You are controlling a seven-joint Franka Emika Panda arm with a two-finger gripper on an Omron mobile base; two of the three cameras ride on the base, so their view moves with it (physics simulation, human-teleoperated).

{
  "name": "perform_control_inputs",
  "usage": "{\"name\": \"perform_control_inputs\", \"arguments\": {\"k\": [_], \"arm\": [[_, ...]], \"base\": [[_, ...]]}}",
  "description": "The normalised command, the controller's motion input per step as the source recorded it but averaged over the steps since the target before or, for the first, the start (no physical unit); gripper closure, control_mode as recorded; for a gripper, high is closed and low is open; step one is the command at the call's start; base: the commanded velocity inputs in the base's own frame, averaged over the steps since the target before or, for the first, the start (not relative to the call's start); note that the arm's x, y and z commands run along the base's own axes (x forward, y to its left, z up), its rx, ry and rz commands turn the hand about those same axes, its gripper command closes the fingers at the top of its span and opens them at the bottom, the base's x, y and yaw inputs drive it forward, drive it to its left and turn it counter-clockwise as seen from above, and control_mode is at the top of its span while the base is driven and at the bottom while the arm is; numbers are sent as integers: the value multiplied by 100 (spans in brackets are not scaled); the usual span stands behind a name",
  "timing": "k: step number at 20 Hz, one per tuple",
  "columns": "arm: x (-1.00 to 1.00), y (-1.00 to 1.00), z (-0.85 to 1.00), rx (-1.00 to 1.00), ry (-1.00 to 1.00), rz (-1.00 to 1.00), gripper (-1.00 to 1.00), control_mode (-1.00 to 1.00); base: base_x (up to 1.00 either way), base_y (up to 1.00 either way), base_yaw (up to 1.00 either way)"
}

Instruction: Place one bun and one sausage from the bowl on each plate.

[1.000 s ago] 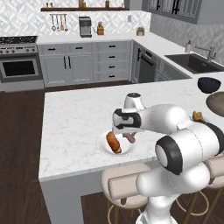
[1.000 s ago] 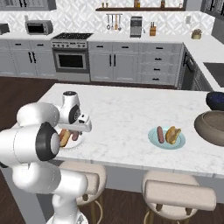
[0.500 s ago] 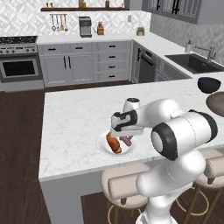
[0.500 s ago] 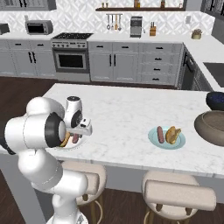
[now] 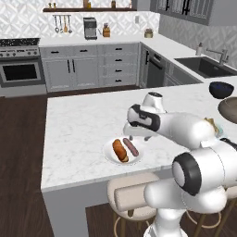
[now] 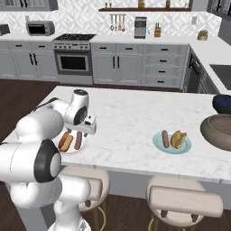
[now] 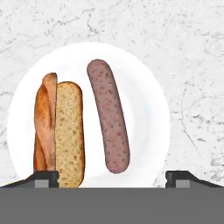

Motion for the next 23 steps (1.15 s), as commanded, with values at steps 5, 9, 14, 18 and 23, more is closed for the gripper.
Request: {"name": "perform_control_inputs", "arguments": {"k": [5,9,14,18,23], "arm": [[-100,-73,100,2,0,-4,-100,-100],[-100,-94,94,-5,3,-7,-100,-100],[-98,-98,44,-19,2,-9,-100,-100],[-72,-92,5,-31,-1,-10,-100,-100],[-57,-84,0,-28,-3,-7,-100,-100]], "base": [[0,0,0],[0,0,0],[0,0,0],[0,0,0],[0,0,0]]}}
